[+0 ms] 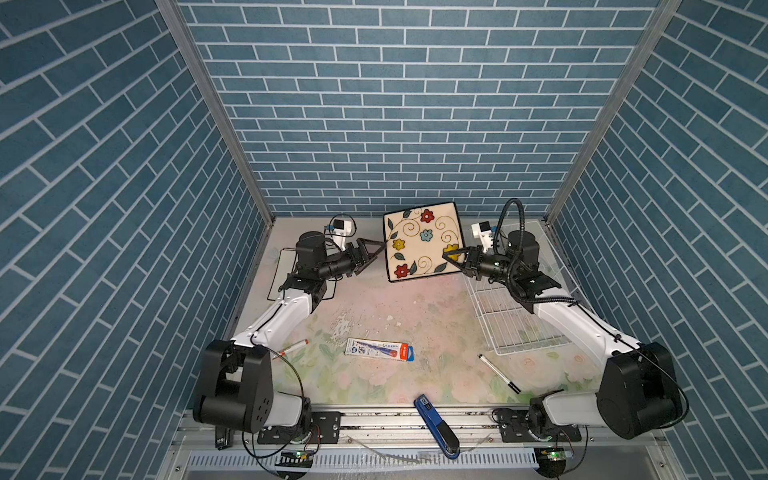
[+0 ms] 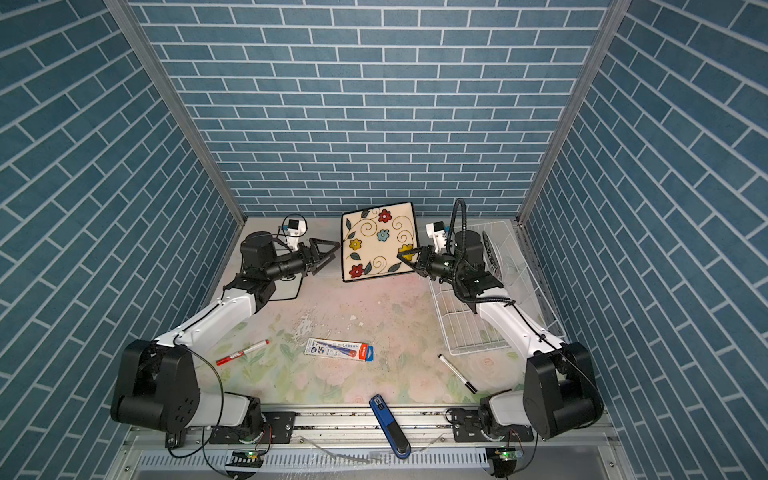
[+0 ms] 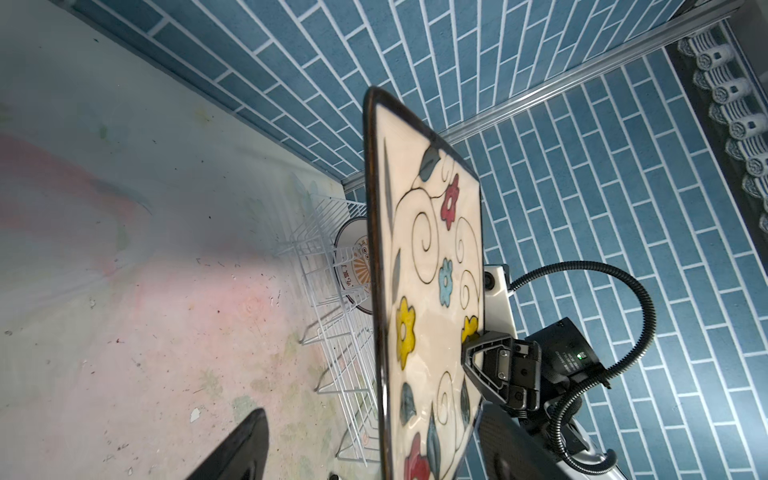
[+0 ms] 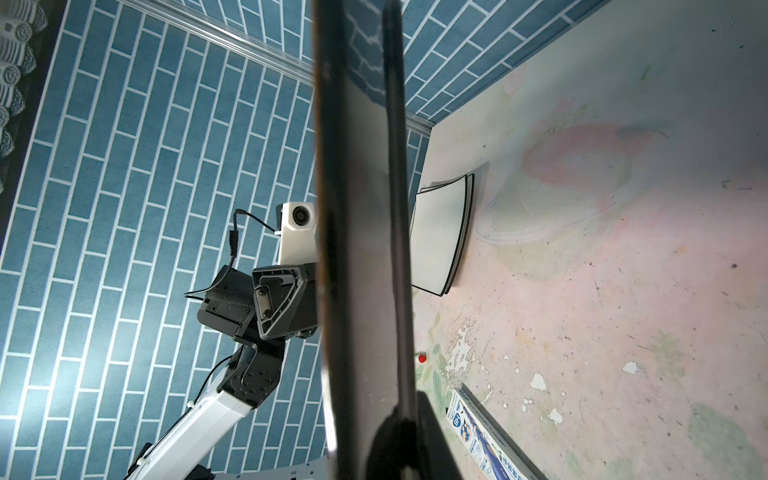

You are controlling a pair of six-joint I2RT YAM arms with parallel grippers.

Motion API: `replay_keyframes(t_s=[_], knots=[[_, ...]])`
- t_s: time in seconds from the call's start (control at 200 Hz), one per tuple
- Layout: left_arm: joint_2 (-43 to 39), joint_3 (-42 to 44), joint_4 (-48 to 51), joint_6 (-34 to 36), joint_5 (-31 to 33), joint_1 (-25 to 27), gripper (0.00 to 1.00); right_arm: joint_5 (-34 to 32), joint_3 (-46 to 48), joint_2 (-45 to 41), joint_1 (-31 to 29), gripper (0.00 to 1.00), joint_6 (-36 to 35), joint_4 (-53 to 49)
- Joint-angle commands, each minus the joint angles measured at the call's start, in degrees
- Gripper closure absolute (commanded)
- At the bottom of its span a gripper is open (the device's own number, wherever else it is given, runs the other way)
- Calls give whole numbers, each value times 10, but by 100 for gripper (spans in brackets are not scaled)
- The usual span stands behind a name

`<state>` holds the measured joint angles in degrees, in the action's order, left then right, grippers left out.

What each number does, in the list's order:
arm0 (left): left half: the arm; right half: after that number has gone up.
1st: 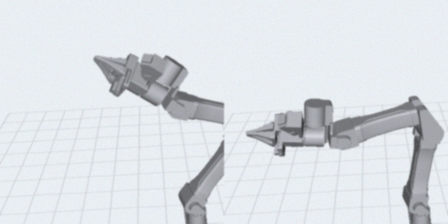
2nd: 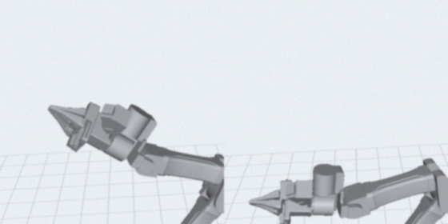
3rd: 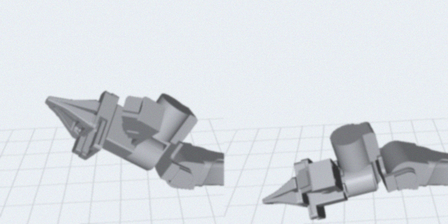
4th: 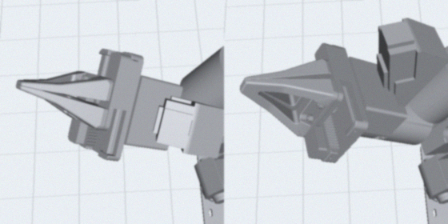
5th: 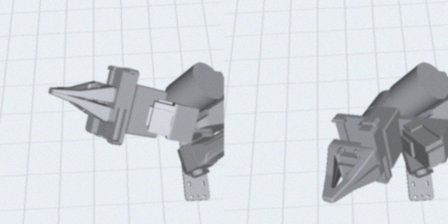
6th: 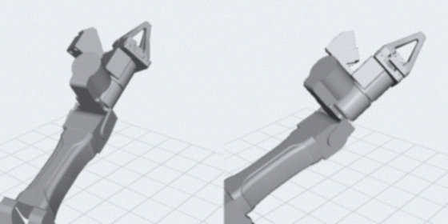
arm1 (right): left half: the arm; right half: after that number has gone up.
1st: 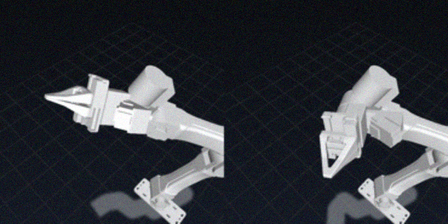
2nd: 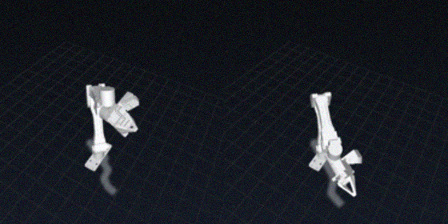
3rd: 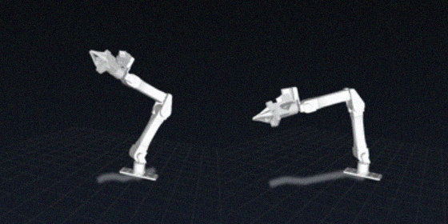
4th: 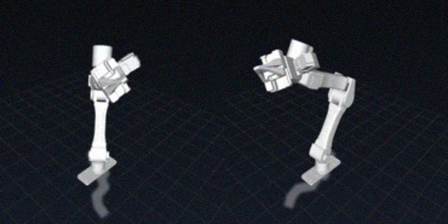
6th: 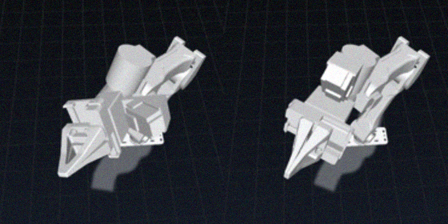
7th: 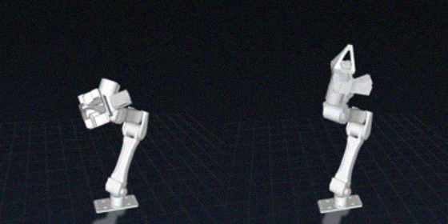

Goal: Unload the plates from the dish rack

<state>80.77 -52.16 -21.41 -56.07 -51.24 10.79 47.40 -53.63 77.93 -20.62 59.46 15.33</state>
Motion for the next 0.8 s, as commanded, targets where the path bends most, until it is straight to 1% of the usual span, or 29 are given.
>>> replay_keyframes(t_s=[0.0,0.065,0.195,0.26,0.35,0.45,0.47,0.525,0.675,0.795], knots=[[12,-14,-50,-19,-21,-2,19,17,9,-26,-3,100,51,176],[16,-13,-65,-27,-21,-2,19,18,12,-23,-4,100,60,189],[32,-18,-82,-36,-28,-2,20,20,26,-29,-6,100,52,185],[43,-21,-83,-33,-34,-2,24,19,34,-36,-6,100,48,180],[60,-26,-94,-36,-41,-2,24,18,39,-39,-6,100,49,178],[79,-25,-160,-67,-47,4,25,11,41,-40,-9,100,56,192],[82,-24,-174,-88,-46,7,26,11,42,-39,-10,100,57,195],[91,-25,-204,-109,-44,11,26,13,42,-36,-12,100,63,209],[109,-24,-245,-137,-23,18,28,13,45,-30,-18,100,80,239],[123,-28,-259,-146,-20,29,29,16,44,-25,-21,100,86,248]])
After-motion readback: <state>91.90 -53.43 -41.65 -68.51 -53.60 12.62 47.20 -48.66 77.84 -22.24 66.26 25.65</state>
